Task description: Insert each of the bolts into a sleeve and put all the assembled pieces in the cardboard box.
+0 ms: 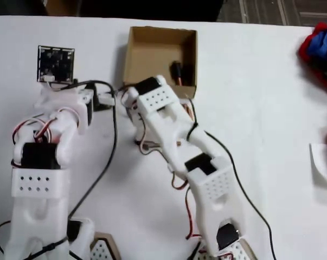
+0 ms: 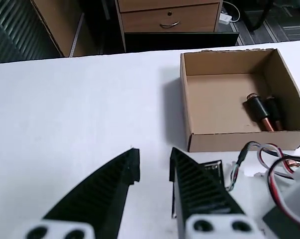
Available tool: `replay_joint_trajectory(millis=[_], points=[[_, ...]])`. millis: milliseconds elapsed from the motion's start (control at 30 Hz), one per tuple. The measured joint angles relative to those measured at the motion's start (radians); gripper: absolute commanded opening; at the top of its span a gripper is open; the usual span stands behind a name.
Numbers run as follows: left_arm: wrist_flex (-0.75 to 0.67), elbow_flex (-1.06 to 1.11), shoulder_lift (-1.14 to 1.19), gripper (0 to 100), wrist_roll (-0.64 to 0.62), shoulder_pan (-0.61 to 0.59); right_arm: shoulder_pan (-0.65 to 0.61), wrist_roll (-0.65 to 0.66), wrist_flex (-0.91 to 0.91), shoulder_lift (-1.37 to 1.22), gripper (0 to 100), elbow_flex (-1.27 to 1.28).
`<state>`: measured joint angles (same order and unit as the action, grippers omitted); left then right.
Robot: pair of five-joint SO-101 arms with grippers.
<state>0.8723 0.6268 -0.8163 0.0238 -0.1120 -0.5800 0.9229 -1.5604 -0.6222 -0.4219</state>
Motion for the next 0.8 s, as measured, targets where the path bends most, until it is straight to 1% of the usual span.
replay_joint_trajectory(millis=[100,333,533,633,700,767,800], points=[[0.000,0.000,0.000,13,0.000,0.002,0.029,0.000,0.003,-0.057,23.0,-0.002],[0.000,0.000,0.000,13,0.000,0.002,0.035,0.005,0.005,-0.120,23.0,-0.043],[0.000,0.000,-0.002,13,0.000,0.002,0.032,0.000,0.054,-0.137,22.7,-0.032],[0.000,0.000,-0.002,13,0.000,0.000,0.032,0.000,0.054,-0.137,17.1,-0.032],[0.000,0.000,-0.002,13,0.000,0.002,0.031,0.000,0.068,-0.137,11.1,-0.032],[0.000,0.000,-0.002,13,0.000,0.000,0.031,0.000,0.072,-0.141,2.5,-0.048],[0.000,0.000,-0.002,13,0.000,0.000,0.032,0.000,0.075,-0.141,1.1,-0.048]])
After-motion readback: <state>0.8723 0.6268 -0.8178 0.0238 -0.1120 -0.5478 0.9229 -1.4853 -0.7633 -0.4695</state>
